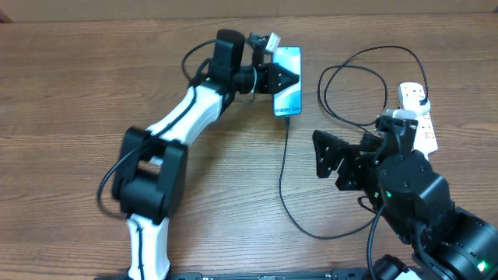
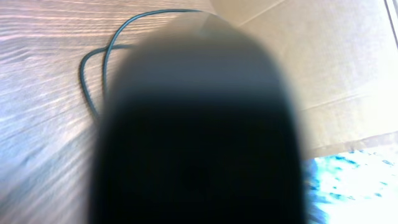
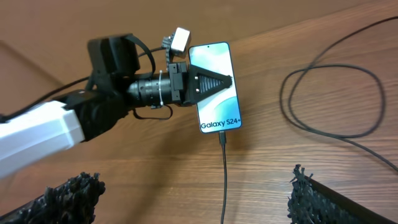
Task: Plug charger to phone and switch on socket
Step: 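Lower the phone onto the table with the left gripper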
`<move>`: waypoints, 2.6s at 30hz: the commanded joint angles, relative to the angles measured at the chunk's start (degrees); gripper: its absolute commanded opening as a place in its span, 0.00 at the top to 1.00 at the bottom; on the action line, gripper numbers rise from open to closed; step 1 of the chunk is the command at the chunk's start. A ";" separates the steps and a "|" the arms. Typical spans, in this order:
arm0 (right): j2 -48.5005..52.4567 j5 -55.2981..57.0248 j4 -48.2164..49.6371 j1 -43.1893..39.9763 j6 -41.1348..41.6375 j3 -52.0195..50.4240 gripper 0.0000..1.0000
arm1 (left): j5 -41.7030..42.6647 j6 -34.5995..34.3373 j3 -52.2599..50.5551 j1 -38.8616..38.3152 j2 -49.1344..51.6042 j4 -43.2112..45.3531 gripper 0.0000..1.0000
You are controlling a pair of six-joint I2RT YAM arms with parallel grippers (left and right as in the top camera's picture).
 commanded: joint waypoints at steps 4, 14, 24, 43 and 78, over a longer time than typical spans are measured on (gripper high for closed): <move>-0.33 1.18 -1.46 -5.35 0.22 0.98 0.00 | 12.76 -5.73 9.88 0.28 12.15 -0.42 0.96; -0.11 1.14 -3.06 -12.90 0.20 0.98 0.00 | 10.40 -5.18 9.55 0.26 14.97 -8.28 0.96; 2.86 1.20 -1.09 -14.23 0.20 0.98 0.00 | 0.00 -4.11 9.33 -1.46 14.99 -18.86 0.96; 7.63 1.18 -3.19 -21.44 -0.04 0.98 0.00 | -5.64 -11.06 9.35 -4.68 18.27 -19.87 0.92; 8.37 -1.86 -3.30 -26.82 -0.04 0.98 0.00 | -20.13 -15.17 9.42 -4.57 18.27 -37.40 0.12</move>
